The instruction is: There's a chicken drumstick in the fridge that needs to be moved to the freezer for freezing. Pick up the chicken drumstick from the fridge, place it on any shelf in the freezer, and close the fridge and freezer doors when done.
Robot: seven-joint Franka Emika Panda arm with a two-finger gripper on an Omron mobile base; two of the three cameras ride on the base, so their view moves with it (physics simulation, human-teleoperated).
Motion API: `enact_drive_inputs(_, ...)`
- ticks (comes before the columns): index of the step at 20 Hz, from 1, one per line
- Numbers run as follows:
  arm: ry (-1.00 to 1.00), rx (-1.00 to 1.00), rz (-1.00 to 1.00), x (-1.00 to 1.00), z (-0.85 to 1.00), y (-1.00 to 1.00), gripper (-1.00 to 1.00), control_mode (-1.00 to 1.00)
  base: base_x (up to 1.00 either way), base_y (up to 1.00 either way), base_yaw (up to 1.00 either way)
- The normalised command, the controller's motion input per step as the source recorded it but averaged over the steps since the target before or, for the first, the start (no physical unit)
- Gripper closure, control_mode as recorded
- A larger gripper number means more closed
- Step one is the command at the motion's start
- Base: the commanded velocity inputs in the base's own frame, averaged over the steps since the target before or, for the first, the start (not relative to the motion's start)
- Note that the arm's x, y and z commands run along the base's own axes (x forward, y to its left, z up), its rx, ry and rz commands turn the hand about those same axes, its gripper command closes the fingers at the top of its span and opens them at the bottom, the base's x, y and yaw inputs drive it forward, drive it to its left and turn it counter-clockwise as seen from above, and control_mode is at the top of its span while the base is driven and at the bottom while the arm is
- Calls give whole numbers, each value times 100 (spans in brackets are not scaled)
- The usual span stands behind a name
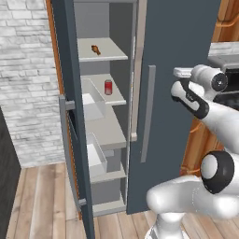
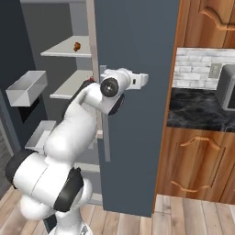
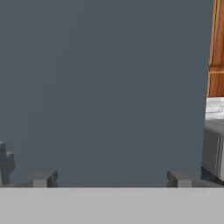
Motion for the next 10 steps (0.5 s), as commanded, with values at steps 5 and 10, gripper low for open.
enact_drive_inputs(5, 15, 0, -1, -99, 38, -3, -100, -100, 0, 0, 0)
enact_drive_inputs(10, 4, 3, -1, -100, 2, 12, -100, -100, 0, 0, 0)
